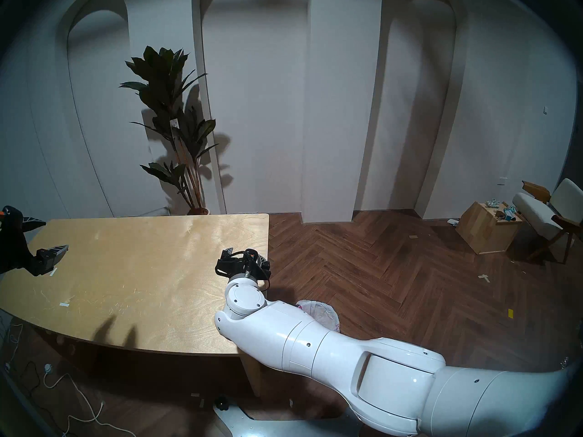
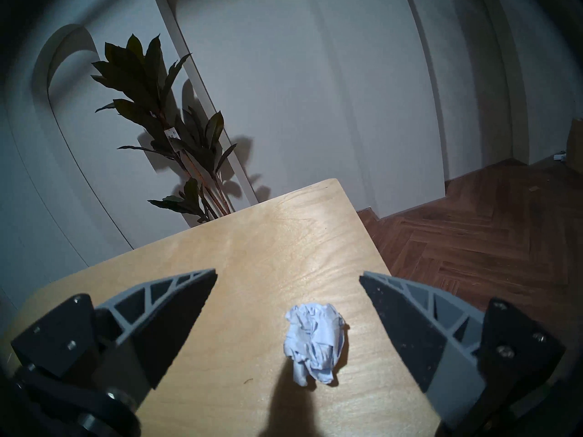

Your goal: Put the trash into the trash bin on the ground

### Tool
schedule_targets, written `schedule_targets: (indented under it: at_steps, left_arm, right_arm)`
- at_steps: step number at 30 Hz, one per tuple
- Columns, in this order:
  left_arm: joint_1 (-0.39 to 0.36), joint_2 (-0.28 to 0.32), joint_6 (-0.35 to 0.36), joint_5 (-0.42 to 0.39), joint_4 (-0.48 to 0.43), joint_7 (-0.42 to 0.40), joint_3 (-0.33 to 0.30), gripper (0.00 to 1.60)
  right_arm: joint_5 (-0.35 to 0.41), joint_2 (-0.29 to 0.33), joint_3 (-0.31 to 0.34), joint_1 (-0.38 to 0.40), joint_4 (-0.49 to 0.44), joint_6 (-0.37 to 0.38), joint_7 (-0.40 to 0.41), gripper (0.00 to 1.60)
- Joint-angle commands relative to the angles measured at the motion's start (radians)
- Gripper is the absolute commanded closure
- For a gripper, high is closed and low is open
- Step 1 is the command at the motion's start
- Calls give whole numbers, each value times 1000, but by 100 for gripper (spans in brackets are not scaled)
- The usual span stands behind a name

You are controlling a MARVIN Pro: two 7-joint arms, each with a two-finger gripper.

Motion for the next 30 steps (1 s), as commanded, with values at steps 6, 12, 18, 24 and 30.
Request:
schedule_targets:
  at_steps: [6,12,18,24,30]
  left_arm:
    - [-3,10,2,-2,-4,-4,-6,0]
    - [-3,10,2,-2,-3,-4,-6,0]
    - [-4,10,3,-2,-3,-5,-7,0]
    - [-4,10,2,-1,-3,-5,-6,0]
    - [-4,10,2,-1,-3,-5,-6,0]
  right_arm:
    - [12,-67,12,32,30,11,-2,0]
    - [29,-68,19,24,38,15,4,0]
    - [59,-89,22,25,79,7,10,0]
    - [81,-105,-1,37,126,-15,19,0]
    - [105,-122,-15,53,172,-31,40,0]
